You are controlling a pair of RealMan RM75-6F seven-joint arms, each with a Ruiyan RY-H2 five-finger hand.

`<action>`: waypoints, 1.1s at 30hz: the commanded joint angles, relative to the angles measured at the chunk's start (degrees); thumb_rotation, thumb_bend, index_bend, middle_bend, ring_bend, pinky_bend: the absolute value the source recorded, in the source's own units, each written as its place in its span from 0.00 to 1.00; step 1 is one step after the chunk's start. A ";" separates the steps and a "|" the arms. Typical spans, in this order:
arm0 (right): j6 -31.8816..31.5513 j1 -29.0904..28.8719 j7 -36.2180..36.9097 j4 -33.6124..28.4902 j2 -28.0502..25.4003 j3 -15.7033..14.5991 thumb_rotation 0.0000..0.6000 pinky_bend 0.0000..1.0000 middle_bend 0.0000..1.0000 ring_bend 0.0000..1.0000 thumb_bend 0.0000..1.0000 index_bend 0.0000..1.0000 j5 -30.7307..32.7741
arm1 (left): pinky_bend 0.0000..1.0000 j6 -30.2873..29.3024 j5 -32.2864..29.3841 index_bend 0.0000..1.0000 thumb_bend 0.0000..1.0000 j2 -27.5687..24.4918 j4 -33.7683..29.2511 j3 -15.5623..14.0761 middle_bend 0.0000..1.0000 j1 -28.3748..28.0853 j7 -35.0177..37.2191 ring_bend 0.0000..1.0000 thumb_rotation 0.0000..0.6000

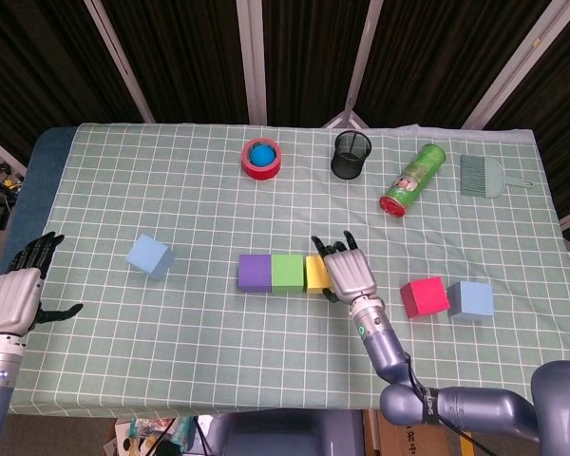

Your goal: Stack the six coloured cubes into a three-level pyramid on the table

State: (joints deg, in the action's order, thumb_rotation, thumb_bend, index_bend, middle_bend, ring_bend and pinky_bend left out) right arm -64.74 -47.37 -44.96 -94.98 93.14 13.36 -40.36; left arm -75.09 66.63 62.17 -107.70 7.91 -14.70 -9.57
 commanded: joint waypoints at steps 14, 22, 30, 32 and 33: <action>-0.94 -1.51 -0.96 0.47 0.63 0.06 1.00 0.00 0.37 0.23 0.33 0.00 2.17 | 0.09 0.64 -0.20 0.00 0.10 -0.31 0.13 0.09 0.00 -0.12 1.07 0.00 1.00; -1.31 -1.48 -0.38 0.87 0.99 -0.39 1.00 0.00 0.37 0.23 0.33 0.00 2.42 | 0.09 0.78 -0.47 0.00 0.10 -0.34 0.08 0.11 0.00 -0.16 1.12 0.00 1.00; -1.59 -1.76 -0.39 0.55 0.94 -0.26 1.00 0.00 0.37 0.23 0.33 0.00 3.11 | 0.08 0.95 -0.54 0.00 0.10 -0.37 0.10 0.03 0.00 -0.22 1.13 0.00 1.00; -1.58 -1.85 -0.42 0.52 0.98 -0.21 1.00 0.00 0.37 0.23 0.33 0.00 3.46 | 0.08 0.92 -0.51 0.00 0.10 -0.39 0.09 0.04 0.00 -0.22 1.18 0.00 1.00; -1.58 -1.89 -0.40 0.50 1.02 -0.20 1.00 0.00 0.37 0.23 0.33 0.00 3.62 | 0.08 0.91 -0.51 0.00 0.10 -0.40 0.10 0.06 0.00 -0.22 1.20 0.00 1.00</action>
State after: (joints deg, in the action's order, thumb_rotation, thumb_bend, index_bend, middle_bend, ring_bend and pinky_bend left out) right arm -66.32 -49.23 -45.37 -94.47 94.14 13.14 -36.78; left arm -74.17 66.12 61.77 -107.60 7.97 -14.92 -8.36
